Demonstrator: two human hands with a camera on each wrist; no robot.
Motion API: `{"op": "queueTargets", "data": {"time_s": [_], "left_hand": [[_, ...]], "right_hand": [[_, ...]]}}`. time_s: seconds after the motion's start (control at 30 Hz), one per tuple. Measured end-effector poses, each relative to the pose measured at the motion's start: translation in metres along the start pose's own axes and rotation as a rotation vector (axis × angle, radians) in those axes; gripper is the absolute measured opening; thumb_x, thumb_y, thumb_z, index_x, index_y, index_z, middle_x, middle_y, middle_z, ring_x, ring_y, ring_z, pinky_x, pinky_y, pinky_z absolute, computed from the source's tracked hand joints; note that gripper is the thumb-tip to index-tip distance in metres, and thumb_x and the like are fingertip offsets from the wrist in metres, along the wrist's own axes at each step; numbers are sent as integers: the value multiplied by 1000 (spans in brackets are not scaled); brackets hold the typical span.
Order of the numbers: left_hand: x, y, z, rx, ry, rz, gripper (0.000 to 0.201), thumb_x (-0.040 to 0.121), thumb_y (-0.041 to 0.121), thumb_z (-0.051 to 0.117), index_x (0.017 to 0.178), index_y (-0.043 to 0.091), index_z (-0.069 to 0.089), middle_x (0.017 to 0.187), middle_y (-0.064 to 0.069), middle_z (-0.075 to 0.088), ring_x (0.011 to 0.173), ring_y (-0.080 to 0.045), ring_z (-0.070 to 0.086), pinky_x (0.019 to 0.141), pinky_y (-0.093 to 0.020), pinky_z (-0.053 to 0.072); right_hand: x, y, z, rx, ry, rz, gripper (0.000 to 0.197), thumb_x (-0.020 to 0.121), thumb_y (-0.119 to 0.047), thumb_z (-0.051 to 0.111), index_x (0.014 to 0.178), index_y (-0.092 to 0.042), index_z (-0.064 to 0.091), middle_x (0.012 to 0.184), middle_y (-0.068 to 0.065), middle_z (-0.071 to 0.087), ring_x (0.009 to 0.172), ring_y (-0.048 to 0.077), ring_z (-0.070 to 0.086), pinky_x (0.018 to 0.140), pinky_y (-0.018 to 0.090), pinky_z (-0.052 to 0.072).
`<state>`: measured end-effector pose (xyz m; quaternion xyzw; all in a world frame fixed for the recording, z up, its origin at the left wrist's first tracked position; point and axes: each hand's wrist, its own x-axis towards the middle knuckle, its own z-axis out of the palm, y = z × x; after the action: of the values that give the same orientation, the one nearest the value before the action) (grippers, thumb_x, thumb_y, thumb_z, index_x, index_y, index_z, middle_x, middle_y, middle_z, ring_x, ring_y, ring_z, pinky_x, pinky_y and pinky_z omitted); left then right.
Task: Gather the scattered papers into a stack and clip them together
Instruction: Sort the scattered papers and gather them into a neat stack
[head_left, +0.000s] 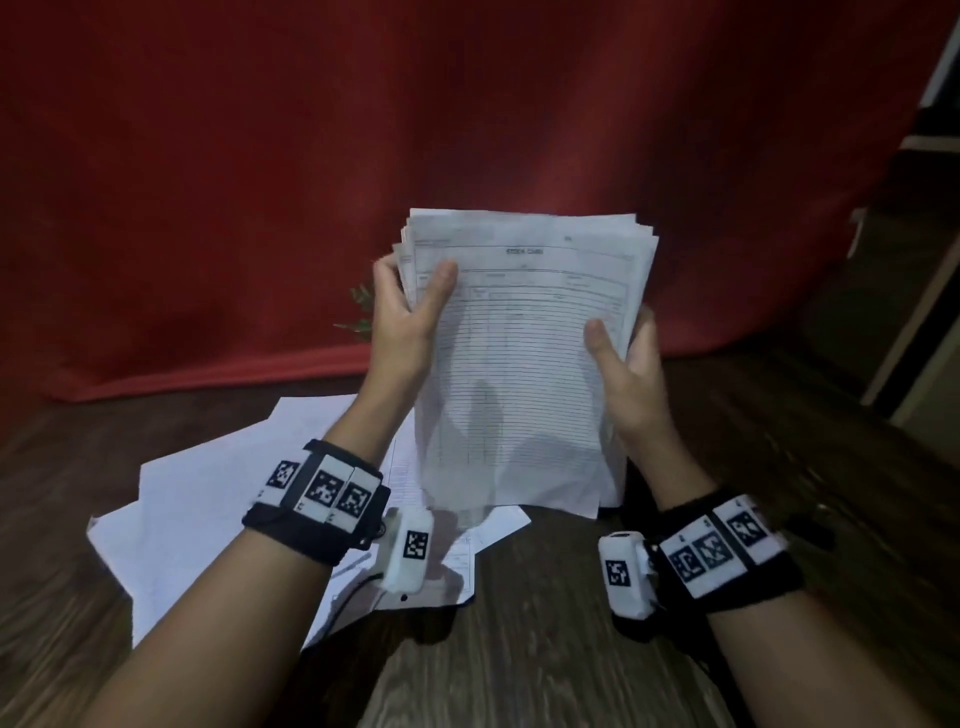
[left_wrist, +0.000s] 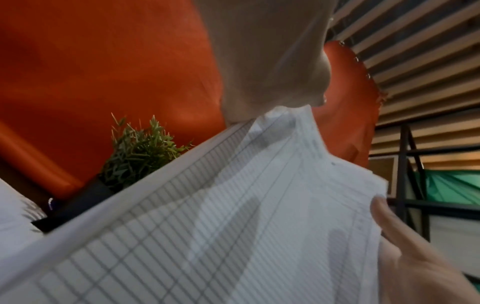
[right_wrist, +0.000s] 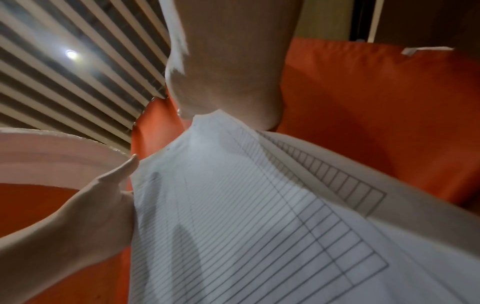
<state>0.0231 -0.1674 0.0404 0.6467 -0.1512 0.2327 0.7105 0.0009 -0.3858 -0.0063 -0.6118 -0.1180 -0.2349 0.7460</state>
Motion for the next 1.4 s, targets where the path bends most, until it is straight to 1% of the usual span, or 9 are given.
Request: {"op": "queueTargets", "data": {"time_s": [0.27, 0.4, 0.6, 0.73, 0.87, 1.0, 1.1, 1.23, 1.4], "left_hand": [[-2, -19, -17, 6, -69, -169, 47, 94, 25, 80, 134, 7, 62, 122, -7, 78, 113, -24, 75, 103, -50, 58], [-4, -17, -12, -75, 56, -94, 23, 96, 12, 76, 118, 11, 68, 107, -1, 80, 99, -17, 78, 85, -32, 63], [-11, -28, -21, 58, -154, -136, 30, 104, 28, 65, 133, 23, 63, 126, 5, 75, 115, -10, 73, 97, -29, 60], [-8, -20, -59, 360, -471, -324, 32, 102, 53, 55, 128, 37, 63, 125, 21, 70, 110, 3, 69, 88, -19, 53], [17, -40, -141, 1054, -611, -564, 63, 97, 65, 58, 108, 5, 70, 107, -4, 71, 93, -19, 65, 84, -41, 52], [26, -78, -259, 1504, -347, -806, 60, 88, 62, 75, 101, 3, 76, 84, -5, 73, 71, -23, 65, 58, -29, 48], [10, -94, -323, 1601, -167, -916, 67, 72, 78, 78, 84, 11, 75, 85, -4, 72, 85, -26, 70, 72, -31, 53], [3, -99, -345, 1514, -143, -1009, 63, 90, 60, 74, 116, 3, 75, 123, -13, 71, 112, -33, 65, 84, -33, 47], [8, -98, -371, 1376, -4, -1035, 55, 87, 41, 85, 117, -3, 74, 118, -18, 72, 109, -35, 67, 90, -38, 52]], "right_hand": [[-2, 17, 3, 51, 68, 138, 65, 71, -59, 84, 123, -25, 65, 120, 0, 76, 113, 19, 73, 97, 45, 58], [3, 10, 11, 76, 74, 123, 45, 75, -48, 78, 114, -26, 71, 115, 0, 79, 109, 21, 75, 92, 39, 61], [-5, 32, -6, -64, -25, 284, 31, 93, -24, 74, 120, -9, 72, 108, 3, 80, 102, 21, 77, 79, 27, 62], [-3, 39, -14, -171, -89, 310, 36, 94, -31, 74, 121, -6, 74, 115, 8, 78, 104, 21, 76, 94, 38, 59], [-3, 39, -18, -222, -91, 273, 30, 95, -33, 72, 116, -11, 76, 109, 1, 80, 102, 16, 77, 92, 34, 59], [0, 44, -18, -243, -66, 262, 27, 95, -35, 72, 109, -13, 78, 101, -4, 81, 97, 13, 77, 86, 31, 59], [2, 45, -18, -233, -72, 261, 31, 95, -33, 72, 114, -9, 77, 106, 2, 80, 101, 18, 77, 91, 36, 58], [4, 43, -16, -205, -83, 254, 30, 95, -31, 71, 115, -9, 76, 107, 4, 80, 103, 22, 76, 90, 38, 58], [4, 41, -19, -228, -109, 246, 25, 98, -32, 68, 112, -13, 76, 108, -1, 80, 105, 20, 76, 96, 42, 56]]}}
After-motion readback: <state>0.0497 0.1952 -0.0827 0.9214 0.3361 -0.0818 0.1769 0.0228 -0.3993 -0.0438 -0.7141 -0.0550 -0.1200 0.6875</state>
